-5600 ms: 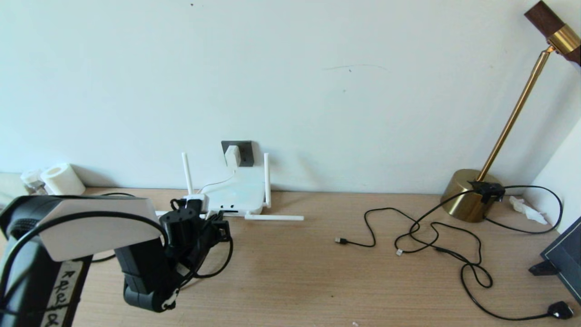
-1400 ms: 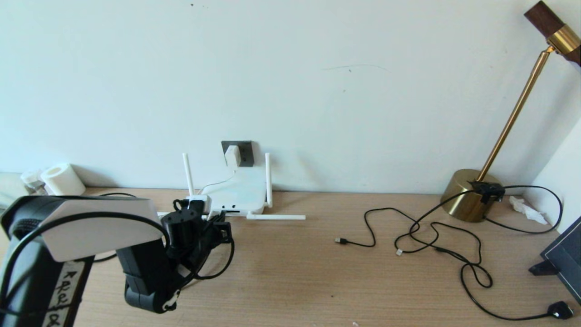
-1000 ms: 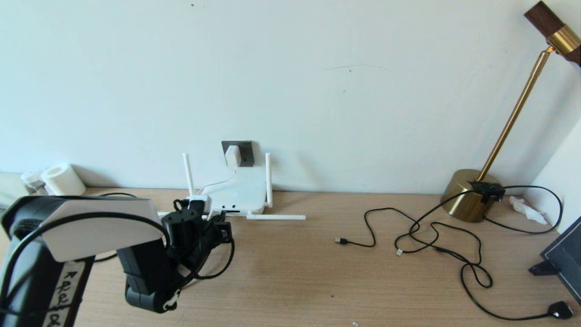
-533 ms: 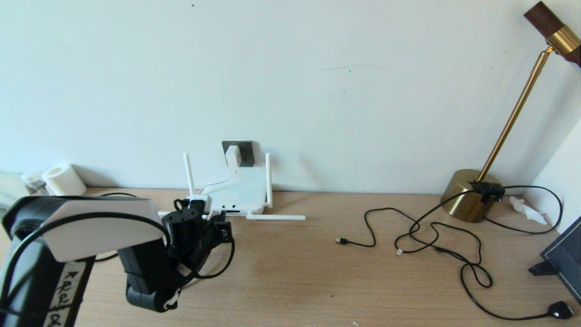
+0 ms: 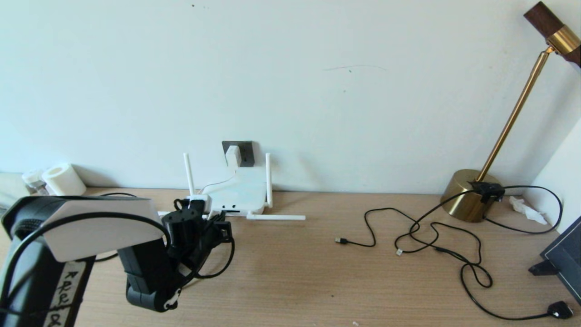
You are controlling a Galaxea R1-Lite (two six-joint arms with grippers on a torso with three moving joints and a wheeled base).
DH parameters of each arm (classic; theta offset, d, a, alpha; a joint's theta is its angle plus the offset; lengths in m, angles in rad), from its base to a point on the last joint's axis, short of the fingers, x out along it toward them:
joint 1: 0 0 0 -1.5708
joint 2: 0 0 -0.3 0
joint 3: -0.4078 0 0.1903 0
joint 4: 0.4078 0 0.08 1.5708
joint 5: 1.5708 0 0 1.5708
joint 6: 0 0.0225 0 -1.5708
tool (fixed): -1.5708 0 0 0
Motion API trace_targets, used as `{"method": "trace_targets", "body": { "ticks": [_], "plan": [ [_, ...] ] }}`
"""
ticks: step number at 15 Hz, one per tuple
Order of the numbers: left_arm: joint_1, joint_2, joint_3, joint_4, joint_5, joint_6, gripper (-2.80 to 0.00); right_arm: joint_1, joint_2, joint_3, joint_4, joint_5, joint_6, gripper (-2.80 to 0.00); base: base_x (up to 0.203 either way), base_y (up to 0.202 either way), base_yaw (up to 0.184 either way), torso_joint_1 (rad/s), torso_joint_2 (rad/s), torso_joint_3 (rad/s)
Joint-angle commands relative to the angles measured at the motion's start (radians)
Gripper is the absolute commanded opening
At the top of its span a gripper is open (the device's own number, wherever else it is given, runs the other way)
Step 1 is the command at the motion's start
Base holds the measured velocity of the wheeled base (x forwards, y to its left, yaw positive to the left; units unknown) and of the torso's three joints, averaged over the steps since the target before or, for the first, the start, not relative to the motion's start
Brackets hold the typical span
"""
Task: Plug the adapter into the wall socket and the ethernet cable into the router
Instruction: Plug cable into router interface
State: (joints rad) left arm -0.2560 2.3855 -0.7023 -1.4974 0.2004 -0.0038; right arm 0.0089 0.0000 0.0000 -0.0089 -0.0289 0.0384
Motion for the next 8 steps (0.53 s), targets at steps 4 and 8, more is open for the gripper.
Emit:
{"method": "trace_targets", "body": {
  "ticks": [4, 8],
  "plan": [
    [-0.001, -0.004, 0.004, -0.009, 0.002, 0.001, -2.8, 0.0, 0.002, 0.0, 0.0, 0.0, 0.0, 0.0, 0.0, 0.0, 0.0, 0.0, 0.0, 0.0],
    [0.0, -0.005, 0.015, -0.009, 0.002, 0.001, -2.8, 0.0, 0.002, 0.0, 0.0, 0.0, 0.0, 0.0, 0.0, 0.0, 0.0, 0.0, 0.0, 0.0]
  ]
}}
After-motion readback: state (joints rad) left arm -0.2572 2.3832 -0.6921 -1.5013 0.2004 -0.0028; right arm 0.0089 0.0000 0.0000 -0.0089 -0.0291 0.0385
